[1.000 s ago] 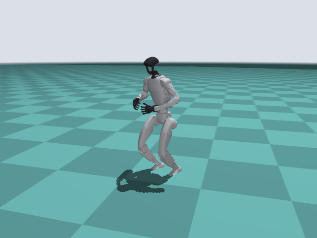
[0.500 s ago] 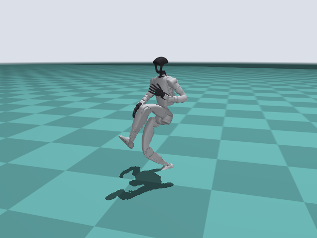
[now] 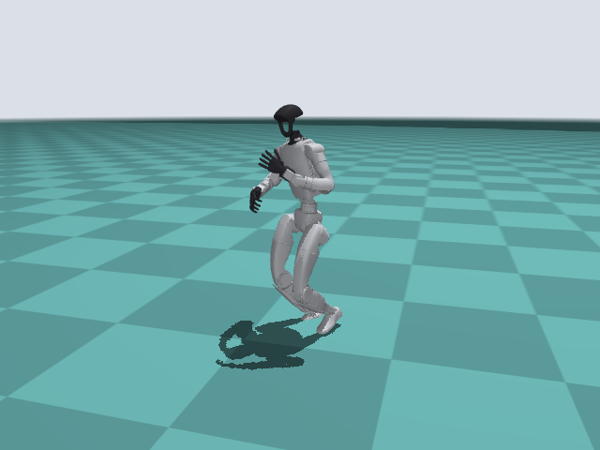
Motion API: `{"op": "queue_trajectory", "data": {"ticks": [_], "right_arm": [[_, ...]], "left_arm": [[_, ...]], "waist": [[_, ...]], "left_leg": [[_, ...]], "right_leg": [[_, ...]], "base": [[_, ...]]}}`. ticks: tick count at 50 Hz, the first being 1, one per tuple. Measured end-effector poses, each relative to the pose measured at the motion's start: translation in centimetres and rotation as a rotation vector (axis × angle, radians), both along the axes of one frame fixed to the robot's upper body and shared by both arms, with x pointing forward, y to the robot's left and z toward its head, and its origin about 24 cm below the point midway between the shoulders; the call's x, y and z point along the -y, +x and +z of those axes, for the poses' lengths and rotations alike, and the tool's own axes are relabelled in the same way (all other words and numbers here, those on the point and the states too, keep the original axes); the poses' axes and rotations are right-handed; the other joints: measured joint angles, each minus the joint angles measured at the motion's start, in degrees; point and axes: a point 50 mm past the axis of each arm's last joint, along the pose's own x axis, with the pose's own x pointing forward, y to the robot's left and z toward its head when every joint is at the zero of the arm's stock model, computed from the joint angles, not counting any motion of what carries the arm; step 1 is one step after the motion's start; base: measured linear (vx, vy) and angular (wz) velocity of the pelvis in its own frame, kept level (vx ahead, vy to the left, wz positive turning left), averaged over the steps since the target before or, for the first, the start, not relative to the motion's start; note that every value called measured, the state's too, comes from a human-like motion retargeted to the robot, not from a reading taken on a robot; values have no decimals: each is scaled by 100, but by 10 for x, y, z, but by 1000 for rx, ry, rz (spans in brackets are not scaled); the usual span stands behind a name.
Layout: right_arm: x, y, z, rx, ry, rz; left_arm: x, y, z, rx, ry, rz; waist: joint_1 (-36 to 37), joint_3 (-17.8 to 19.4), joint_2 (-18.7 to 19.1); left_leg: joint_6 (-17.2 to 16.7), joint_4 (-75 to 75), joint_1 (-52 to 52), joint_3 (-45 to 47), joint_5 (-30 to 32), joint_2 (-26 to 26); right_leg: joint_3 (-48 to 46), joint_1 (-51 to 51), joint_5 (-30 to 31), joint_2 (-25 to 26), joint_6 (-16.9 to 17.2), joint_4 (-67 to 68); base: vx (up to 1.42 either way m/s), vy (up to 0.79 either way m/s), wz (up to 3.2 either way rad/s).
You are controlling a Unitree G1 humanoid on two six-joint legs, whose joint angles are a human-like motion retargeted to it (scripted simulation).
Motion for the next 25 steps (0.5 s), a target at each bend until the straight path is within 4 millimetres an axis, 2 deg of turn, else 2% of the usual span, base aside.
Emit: {"op": "queue_trajectory", "data": {"ticks": [5, 12, 15, 20, 25], "right_arm": [[-9, 1, 29, 139, 58, 11], [-24, 2, 64, 310, 120, 42], [-26, 3, 70, 340, 137, 42], [-24, 2, 70, 341, 164, 15], [-21, 4, 71, 350, 176, -8]], "left_arm": [[12, 17, -32, -150, 108, 2], [28, 31, -65, -264, 235, 26], [31, 34, -73, -288, 260, 48], [31, 37, -85, -333, 268, 88], [30, 41, -90, -347, 273, 126]], "waist": [[-242, -248, -137], [-431, -565, -572], [-404, -667, -620], [-338, -685, -620], [-251, -865, -560]], "left_leg": [[-83, -2079, 742, 264, -537, -546], [67, -3147, 710, 420, -421, -1209], [101, -3248, 597, 396, -394, -1269], [114, -3001, 395, 344, -422, -1201], [153, -3284, 313, 300, -390, -1196]], "right_leg": [[-191, -74, 92, -391, 177, -335], [-175, -539, 105, -963, 355, -241], [-178, -646, 171, -988, 397, -317], [-210, -785, 256, -992, 451, -193], [-258, -733, 402, -855, 490, -718]], "base": [[-3, 3, 46], [-3, 7, 40], [-2, 7, 12], [-1, 4, 2], [0, 0, 0]]}}
